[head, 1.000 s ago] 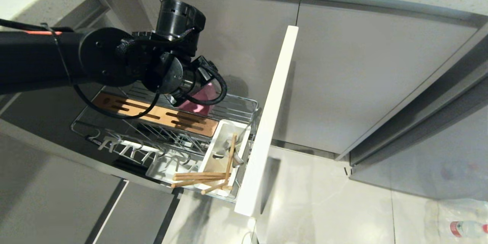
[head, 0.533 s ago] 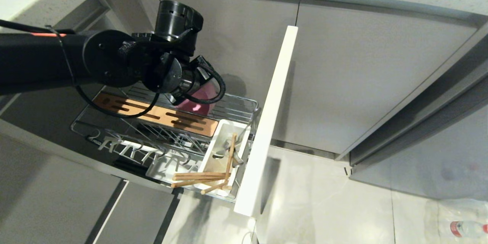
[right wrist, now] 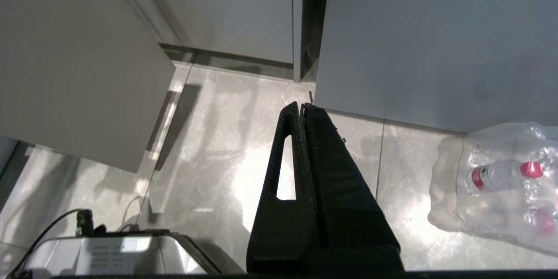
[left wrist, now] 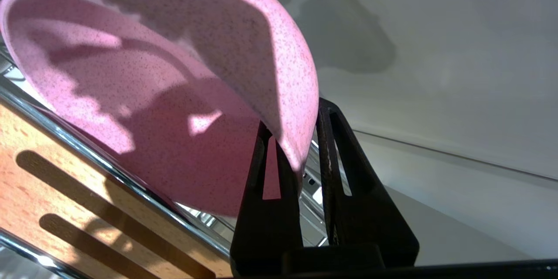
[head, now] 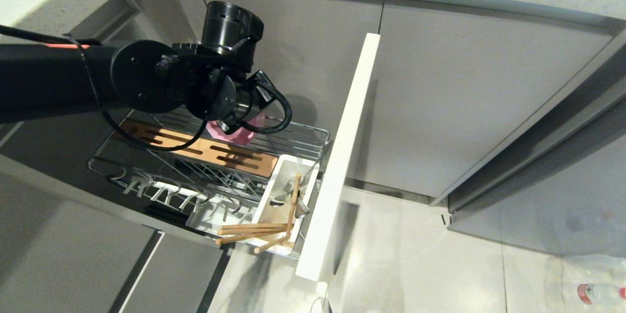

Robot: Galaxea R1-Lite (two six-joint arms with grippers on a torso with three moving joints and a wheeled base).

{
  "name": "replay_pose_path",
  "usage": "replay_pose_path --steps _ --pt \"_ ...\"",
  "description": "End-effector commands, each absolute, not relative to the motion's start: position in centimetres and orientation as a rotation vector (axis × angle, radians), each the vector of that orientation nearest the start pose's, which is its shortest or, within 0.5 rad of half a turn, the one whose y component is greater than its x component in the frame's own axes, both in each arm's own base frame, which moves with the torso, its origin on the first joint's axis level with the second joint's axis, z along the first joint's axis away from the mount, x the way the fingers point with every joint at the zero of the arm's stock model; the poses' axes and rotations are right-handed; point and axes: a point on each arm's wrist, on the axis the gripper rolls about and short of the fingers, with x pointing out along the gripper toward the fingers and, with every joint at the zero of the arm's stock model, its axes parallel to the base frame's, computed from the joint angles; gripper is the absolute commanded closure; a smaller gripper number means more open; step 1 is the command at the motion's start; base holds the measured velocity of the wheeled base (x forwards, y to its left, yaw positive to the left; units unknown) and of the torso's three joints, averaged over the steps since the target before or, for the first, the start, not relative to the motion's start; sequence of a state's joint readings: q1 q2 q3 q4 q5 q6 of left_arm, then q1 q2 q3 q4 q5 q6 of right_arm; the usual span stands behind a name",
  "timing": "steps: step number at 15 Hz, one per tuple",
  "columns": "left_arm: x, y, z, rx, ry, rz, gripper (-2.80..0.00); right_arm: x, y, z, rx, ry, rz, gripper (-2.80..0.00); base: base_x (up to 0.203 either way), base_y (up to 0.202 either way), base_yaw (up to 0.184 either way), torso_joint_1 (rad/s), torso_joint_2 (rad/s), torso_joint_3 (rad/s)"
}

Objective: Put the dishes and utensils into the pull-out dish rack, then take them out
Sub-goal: Take the bowl out of the cupboard

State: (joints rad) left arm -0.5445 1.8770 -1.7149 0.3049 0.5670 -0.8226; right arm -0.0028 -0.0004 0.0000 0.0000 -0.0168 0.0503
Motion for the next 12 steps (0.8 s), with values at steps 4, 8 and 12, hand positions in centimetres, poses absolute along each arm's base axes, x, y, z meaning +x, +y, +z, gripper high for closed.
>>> replay_pose_path --steps 4,8,12 --pt "30.9 -17.4 29.6 -0.578 0.343 0.18 0.0 -2.3 0.0 7.5 0.051 0.001 -0.02 0.0 0.0 0.0 0.0 0.0 0.0 0.0" --pt "27.4 -16.4 33.0 -0.628 0.276 0.119 0.0 -2.3 0.0 7.5 0.051 0.001 -0.02 0.0 0.0 0.0 0.0 0.0 0.0 0.0" --pt "22.6 -14.9 36.8 -0.689 0.196 0.033 0.0 -2.3 0.0 7.5 0.051 0.001 -0.02 0.0 0.0 0.0 0.0 0.0 0.0 0.0"
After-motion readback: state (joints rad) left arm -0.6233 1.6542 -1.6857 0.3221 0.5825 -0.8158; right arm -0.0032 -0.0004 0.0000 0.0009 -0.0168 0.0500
